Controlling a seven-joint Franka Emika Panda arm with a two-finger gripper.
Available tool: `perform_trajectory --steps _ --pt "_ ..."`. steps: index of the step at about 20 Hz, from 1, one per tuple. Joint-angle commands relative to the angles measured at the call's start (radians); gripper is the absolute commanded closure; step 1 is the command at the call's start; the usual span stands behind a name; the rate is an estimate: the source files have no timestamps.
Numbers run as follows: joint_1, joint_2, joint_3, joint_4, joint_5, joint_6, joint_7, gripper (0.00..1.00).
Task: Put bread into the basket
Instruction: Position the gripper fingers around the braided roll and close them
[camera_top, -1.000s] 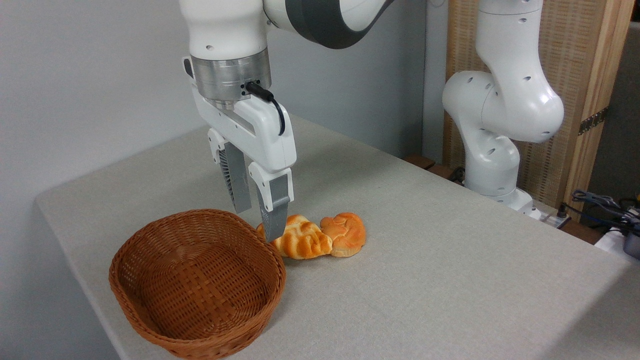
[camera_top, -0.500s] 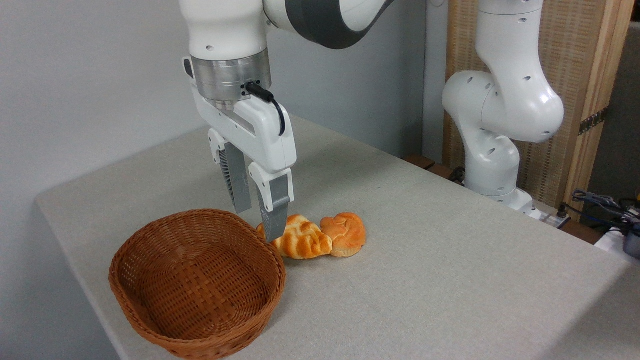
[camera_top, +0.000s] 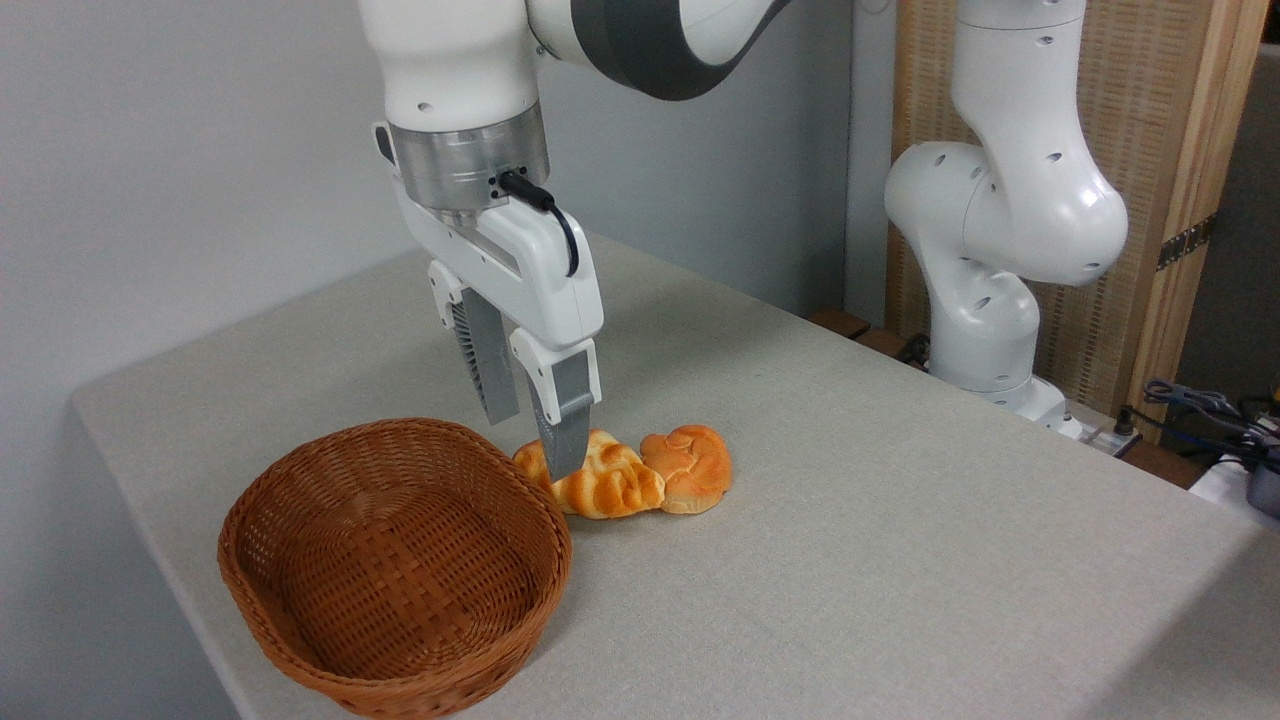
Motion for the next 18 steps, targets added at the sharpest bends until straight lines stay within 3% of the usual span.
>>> perform_trajectory --steps 1,8,13,18 --pt "-0.029 -0.026 -0.005 -0.077 0.004 -0.002 0.011 0.0" --pt "-0.06 -0.125 -0.004 -0.27 0.006 0.003 0.17 0.0" --pt "-0.083 -0.13 -0.004 -0.336 0.006 0.015 0.316 0.0" --pt "-0.107 -0.116 -0.004 -0.367 0.01 0.075 0.367 0.0"
